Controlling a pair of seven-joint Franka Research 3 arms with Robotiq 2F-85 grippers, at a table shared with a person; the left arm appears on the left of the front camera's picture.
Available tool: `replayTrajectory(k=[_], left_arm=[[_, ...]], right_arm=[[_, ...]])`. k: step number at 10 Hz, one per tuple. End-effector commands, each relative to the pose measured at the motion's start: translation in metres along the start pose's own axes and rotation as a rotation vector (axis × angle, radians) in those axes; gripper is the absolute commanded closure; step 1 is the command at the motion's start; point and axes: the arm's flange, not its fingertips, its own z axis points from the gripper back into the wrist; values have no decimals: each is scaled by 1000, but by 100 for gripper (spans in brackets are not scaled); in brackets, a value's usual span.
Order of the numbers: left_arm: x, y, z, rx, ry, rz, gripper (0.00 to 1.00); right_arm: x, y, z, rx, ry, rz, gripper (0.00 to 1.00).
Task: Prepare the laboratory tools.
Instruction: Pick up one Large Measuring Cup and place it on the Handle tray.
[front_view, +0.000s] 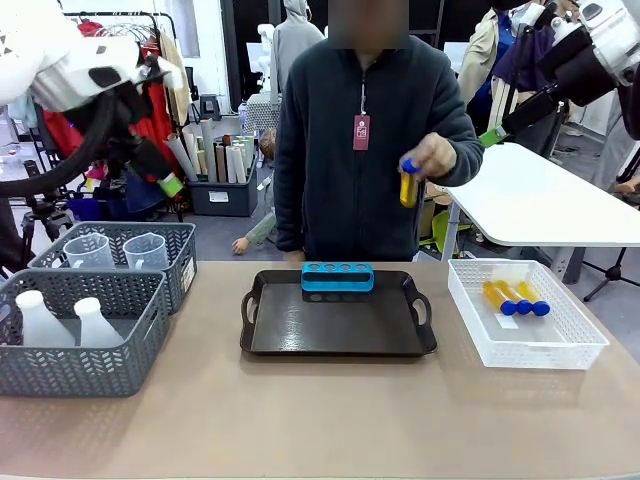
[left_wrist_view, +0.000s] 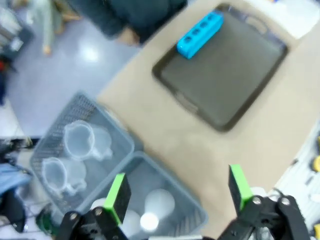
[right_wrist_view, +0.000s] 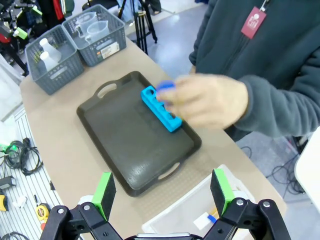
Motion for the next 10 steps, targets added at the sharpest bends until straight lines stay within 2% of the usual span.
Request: replayTrajectory(k=[1,3,4,5,6,10], left_arm=[[-8,6,-6,27,76,96,0],[-11,40,-27,85,159,154,0],[-6,50,-35,62,136,169,0],[-3,46,-32,-23,99,154,0],[-22,46,-32,51,133,145,0],[-22,46,-32,51,133,145,0]], right_arm=[[0,0,2,11,-13,-1,0],[0,0,2,11,-13,-1,0],[0,0,2,11,-13,-1,0],[0,0,2,11,-13,-1,0],[0,0,2,11,-13,-1,0],[0,0,2,11,-13,-1,0]])
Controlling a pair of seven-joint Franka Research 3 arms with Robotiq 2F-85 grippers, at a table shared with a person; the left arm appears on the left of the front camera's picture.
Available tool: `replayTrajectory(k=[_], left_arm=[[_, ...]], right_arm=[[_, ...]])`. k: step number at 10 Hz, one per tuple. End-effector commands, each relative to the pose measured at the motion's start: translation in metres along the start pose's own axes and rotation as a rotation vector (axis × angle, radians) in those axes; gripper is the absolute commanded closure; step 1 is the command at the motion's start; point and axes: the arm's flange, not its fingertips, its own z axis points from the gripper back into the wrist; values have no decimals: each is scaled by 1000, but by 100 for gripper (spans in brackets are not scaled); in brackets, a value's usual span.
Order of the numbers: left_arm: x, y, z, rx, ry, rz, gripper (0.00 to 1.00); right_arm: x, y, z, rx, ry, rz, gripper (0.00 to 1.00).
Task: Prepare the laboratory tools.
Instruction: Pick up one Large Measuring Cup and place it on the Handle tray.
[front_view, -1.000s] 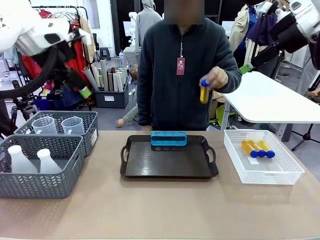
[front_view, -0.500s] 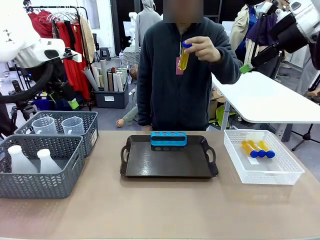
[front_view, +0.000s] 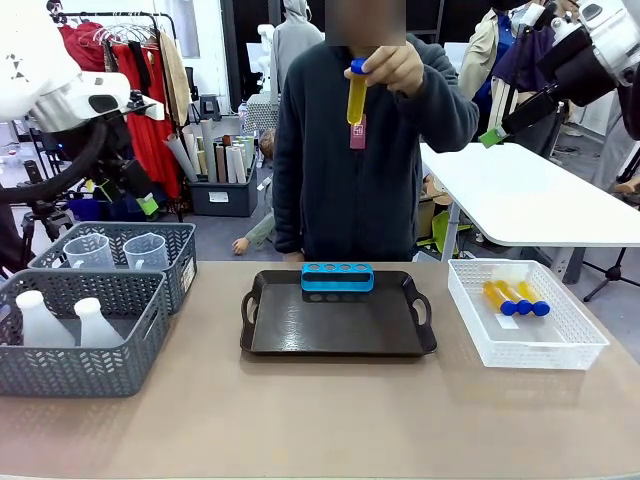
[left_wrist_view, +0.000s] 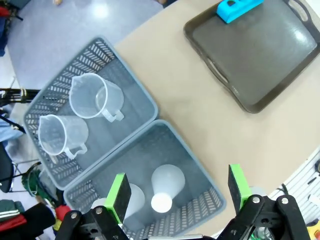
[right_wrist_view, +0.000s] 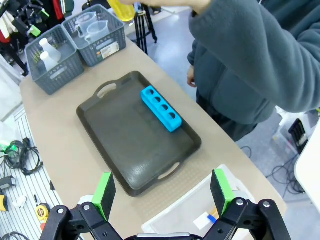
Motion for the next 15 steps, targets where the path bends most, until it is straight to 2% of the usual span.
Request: replayTrajectory(k=[1,3,5,8,9,12,15], left_arm=[[1,0,-1,0,1,0,0],[20,21,-12,41,94,78,0],[47,52,-48,70,164,230,0],[69,85,-103,115,266,357,0],[73,96,-119,94,279,390,0],[65,116,-161,113,310,522,0],[51,130,-194,73,336,535,0]], right_arm=[[0,0,2,11,-12,-1,0],[0,0,2,11,-12,-1,0],[0,0,2,11,-12,-1,0],[0,0,2,11,-12,-1,0],[0,0,2,11,-12,-1,0],[0,0,2,11,-12,-1,0],[0,0,2,11,-12,-1,0]])
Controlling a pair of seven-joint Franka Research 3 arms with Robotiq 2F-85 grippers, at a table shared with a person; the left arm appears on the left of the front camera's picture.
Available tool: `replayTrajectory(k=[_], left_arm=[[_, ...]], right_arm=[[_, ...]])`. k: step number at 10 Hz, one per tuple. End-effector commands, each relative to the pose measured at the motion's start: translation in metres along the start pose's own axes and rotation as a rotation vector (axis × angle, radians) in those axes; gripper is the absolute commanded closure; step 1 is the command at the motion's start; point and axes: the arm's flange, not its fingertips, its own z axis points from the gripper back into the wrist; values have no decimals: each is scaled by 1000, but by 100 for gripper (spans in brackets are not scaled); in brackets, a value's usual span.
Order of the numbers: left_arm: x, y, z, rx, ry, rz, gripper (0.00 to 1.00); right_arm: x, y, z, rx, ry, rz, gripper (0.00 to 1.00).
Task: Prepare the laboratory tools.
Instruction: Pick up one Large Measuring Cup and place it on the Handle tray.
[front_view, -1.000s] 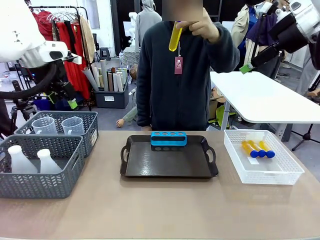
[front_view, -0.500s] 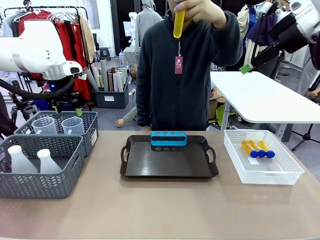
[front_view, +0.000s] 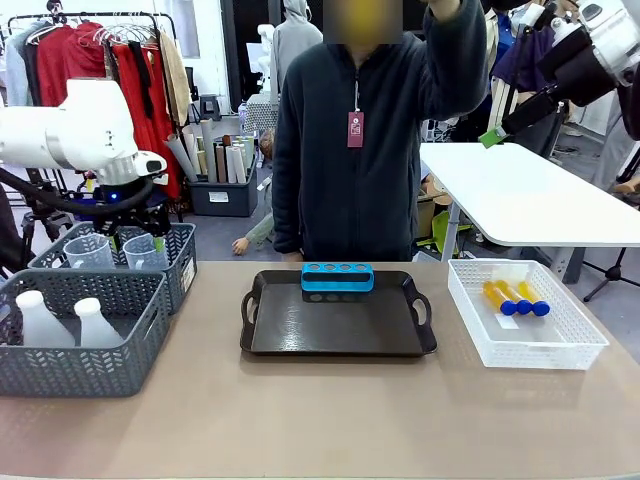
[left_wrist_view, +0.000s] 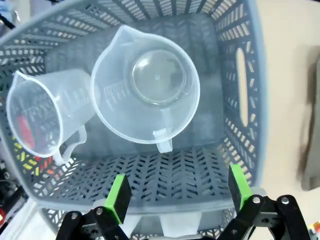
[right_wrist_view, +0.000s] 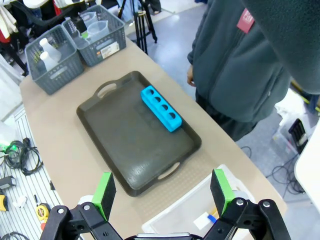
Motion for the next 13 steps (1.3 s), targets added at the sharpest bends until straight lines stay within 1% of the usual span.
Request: replayTrajectory(k=[1,2,3,5,8,9,13], left_arm=[[2,2,-6,-20,11,21,0],[4,5,-14,-17,18,27,0],[7,8,-23,-24,-11,7,0],[10,12,-39,-19,-37,12,0],[16,16,-48,-26,-57,10,0],[17,17,-50,-5,-65,6,2],[18,17,-49,3,-66,11,81]], right_arm=[[0,0,2,11,-13,-1,0],[0,0,2,11,-13,-1,0],[0,0,2,11,-13,-1,0],[0,0,2,11,-13,-1,0],[0,0,2,11,-13,-1,0],[0,0,2,11,-13,-1,0],[0,0,2,11,-13,-1,0]])
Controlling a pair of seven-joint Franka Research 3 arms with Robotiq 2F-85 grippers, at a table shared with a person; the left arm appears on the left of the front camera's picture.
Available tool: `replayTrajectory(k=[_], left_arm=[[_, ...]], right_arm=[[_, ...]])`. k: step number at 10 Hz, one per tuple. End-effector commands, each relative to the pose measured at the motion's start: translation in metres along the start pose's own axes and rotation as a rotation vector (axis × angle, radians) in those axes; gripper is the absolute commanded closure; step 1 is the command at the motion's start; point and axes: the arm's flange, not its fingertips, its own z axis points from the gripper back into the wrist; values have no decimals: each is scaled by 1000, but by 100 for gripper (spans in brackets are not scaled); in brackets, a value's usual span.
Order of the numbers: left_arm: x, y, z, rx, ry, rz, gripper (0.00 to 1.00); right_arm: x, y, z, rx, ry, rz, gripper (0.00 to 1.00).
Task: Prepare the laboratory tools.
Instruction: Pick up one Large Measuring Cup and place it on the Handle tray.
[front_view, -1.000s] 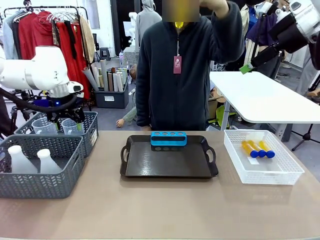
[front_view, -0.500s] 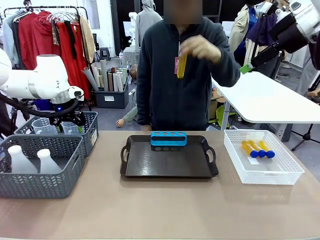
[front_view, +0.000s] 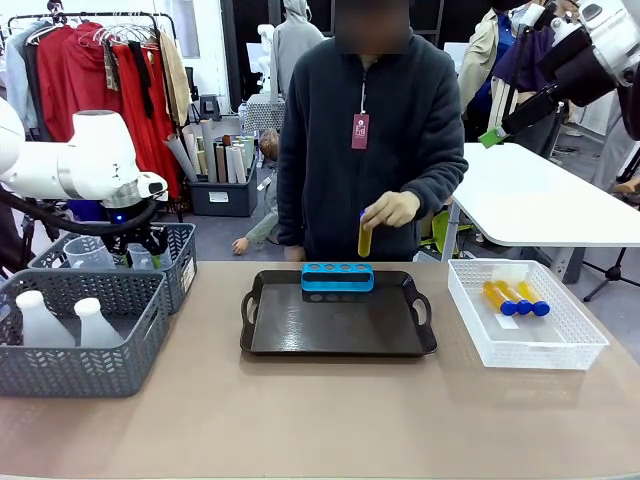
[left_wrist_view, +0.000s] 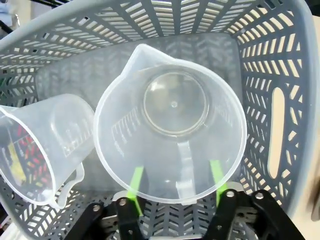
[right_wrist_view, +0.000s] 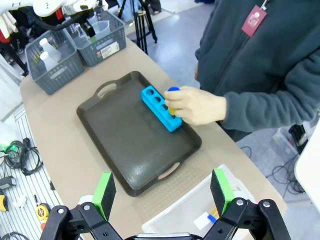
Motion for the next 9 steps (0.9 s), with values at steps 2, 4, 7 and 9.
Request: replayTrajectory(k=[2,4,7,9], left_arm=[[-1,5,0,3,2,-3,100],[-4,4,4,4,8,-9,100],[-12,1,28,-1,16,-30,100],[-22,2,58,-20,28,-55,100]], right_arm=[[0,0,2,11,-13,-1,0],[0,0,2,11,-13,-1,0],[0,0,2,11,-13,-1,0],[0,0,2,11,-13,-1,0]])
